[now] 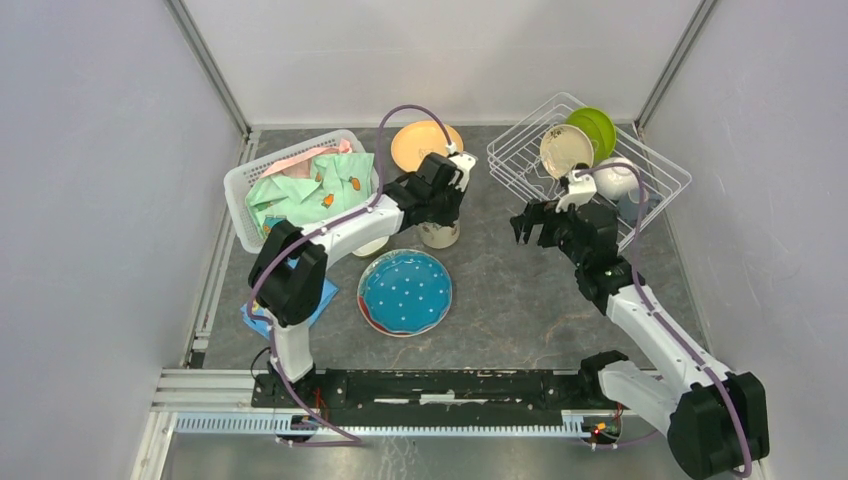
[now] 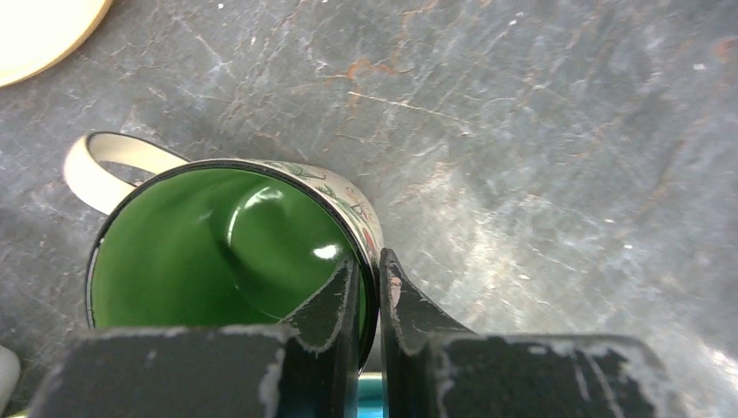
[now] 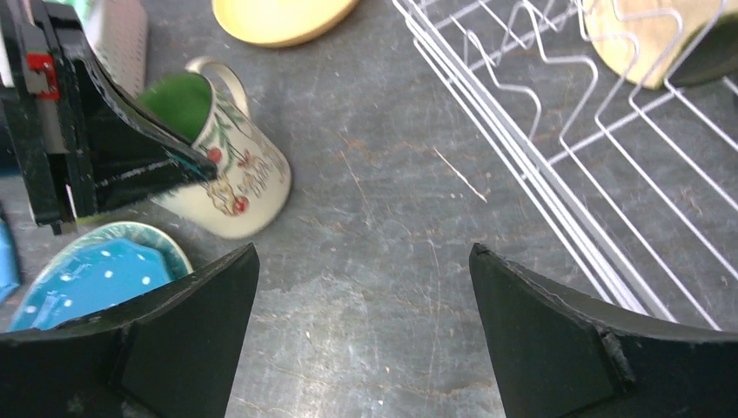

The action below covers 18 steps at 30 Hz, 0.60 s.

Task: Load the mixed dishes into the dish rack
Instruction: Pick up the cup at the center of the board.

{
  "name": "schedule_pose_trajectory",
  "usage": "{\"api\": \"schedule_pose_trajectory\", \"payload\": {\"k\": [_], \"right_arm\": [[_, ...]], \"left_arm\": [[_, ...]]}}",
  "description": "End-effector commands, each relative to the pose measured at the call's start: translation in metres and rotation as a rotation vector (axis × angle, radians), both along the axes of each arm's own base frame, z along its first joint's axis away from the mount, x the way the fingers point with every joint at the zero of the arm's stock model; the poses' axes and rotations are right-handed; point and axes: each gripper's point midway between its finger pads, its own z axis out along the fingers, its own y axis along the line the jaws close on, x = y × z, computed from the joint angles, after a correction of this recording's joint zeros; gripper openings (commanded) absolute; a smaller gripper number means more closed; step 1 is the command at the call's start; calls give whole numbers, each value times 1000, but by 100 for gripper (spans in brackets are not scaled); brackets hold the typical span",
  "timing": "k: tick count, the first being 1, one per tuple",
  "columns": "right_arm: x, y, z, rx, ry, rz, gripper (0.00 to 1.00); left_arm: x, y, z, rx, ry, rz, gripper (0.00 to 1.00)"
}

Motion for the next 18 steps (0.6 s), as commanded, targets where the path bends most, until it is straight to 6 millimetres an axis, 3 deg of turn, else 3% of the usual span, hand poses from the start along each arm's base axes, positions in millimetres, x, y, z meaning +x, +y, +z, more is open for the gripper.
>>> {"api": "schedule_pose_trajectory", "payload": {"k": [1, 6, 10, 15, 18], "right_arm": [[16, 15, 71, 91, -161, 69, 98], [19, 27, 87, 216, -174, 156, 98], [11, 41, 85, 374, -154, 253, 98], [3, 53, 84, 483, -158, 327, 96], [2, 57, 90, 523, -160, 365, 89]], "left_arm": [[0, -28, 136, -300, -174, -49, 2], [-11, -26, 191, -404, -236, -69, 2], [-23, -23, 225, -533, -257, -70, 2], [-48, -21, 251, -681, -274, -122, 2], [-68, -22, 254, -701, -318, -238, 2]]}}
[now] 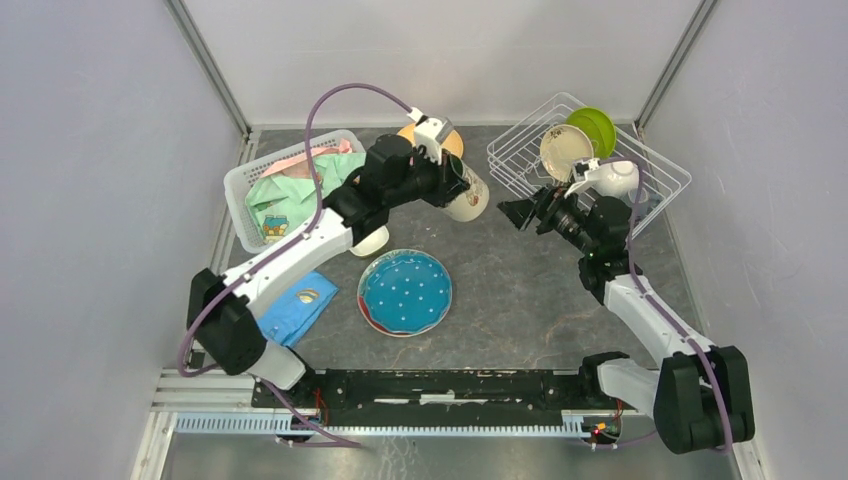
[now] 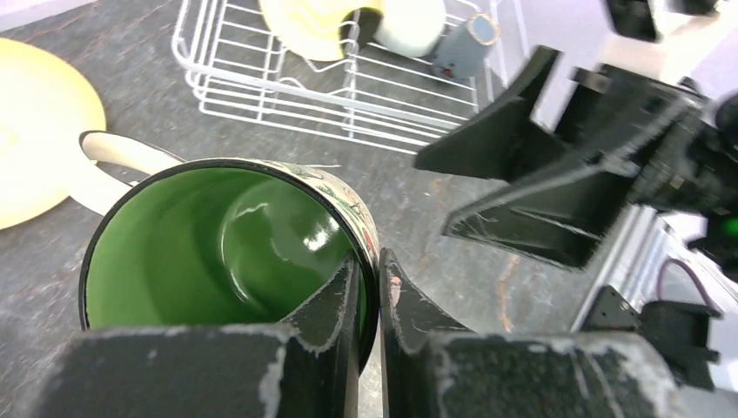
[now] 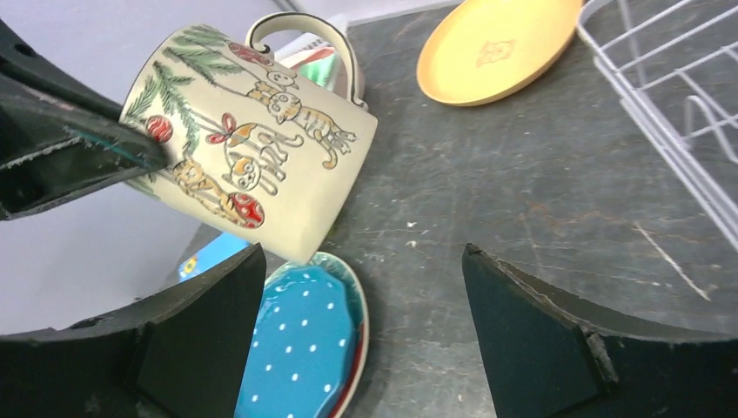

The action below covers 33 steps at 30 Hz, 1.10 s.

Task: Load the mixed dishes into the dish rack
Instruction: Pick up the cup at the center of the board.

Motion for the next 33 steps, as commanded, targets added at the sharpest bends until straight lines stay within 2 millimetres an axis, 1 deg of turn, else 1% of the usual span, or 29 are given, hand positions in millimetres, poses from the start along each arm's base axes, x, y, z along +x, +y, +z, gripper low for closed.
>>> {"api": "schedule_pose_trajectory", "payload": {"k": [1, 3, 6, 10, 12, 14, 16, 19, 21, 24, 26, 28, 31, 33], "right_arm": [[-10, 17, 42, 117, -125, 133, 87], [-14, 20, 51, 88, -197, 184, 84], [-19, 17, 60, 73, -264, 237, 82], [-35, 19, 81, 144, -349, 301, 82], [-52, 23, 95, 234, -397, 350, 82], [-70, 26, 105, 336, -419, 413, 82], [-86, 28, 112, 401, -440, 473, 82], [-94, 31, 112, 451, -436, 515, 81], [-96, 33, 112, 469, -430, 526, 81], [-98, 38, 117, 474, -446, 548, 82], [-97, 41, 123, 479, -454, 555, 86], [-95, 39, 126, 502, -455, 532, 90], [-87, 39, 123, 508, -437, 507, 90], [-87, 40, 126, 518, -441, 522, 88]], "left_arm": [[-33, -9, 81, -223, -238, -179, 2], [-50, -9, 75, -204, -293, -272, 2], [-74, -6, 74, -205, -342, -381, 2], [-101, 0, 84, -224, -416, -488, 2], [-113, 5, 88, -241, -474, -524, 2], [-124, 8, 93, -258, -537, -560, 2], [-134, 11, 97, -272, -602, -605, 2], [-144, 13, 104, -284, -661, -641, 2], [-148, 14, 107, -279, -682, -670, 2], [-152, 13, 108, -261, -718, -712, 2], [-154, 13, 108, -253, -733, -726, 2], [-155, 14, 108, -247, -755, -733, 2], [-157, 14, 112, -250, -766, -743, 2], [-158, 14, 112, -252, -769, -753, 2]]}}
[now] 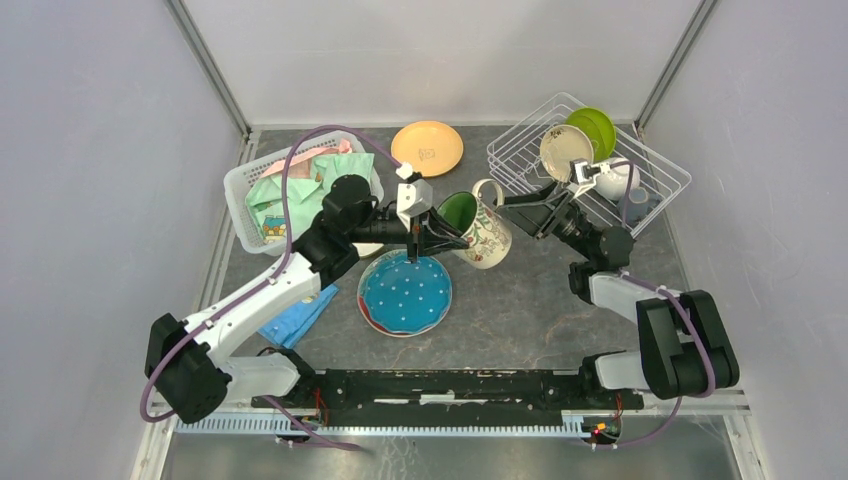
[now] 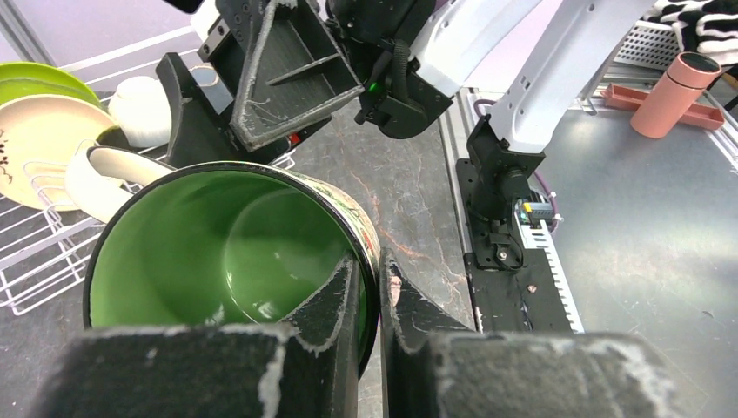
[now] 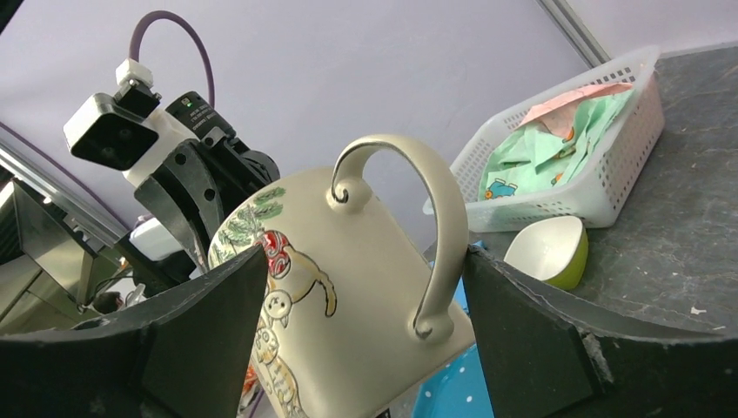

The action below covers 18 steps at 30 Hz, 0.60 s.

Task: Load the mixed dishes into the dish rack
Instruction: Pick up the cup at the center of the board.

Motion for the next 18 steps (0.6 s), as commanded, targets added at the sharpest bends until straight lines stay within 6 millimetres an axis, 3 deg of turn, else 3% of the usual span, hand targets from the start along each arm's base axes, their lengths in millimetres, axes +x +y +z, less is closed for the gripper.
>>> {"api": "schedule_pose_trajectory", "payload": {"k": [1, 12, 14, 18], "right_arm": [[-31, -2, 60, 95, -344, 24, 87], [-45, 21, 80, 129, -417, 149, 77], [-48, 22, 80, 161, -392, 155, 69], [-52, 18, 82, 210, -367, 152, 38]], "left_arm": [[-14, 5, 80, -184, -315, -60, 2], [-15, 4, 78, -190, -354, -74, 2], [-14, 3, 79, -196, -362, -71, 2], [-11, 2, 78, -197, -367, -62, 2]]}}
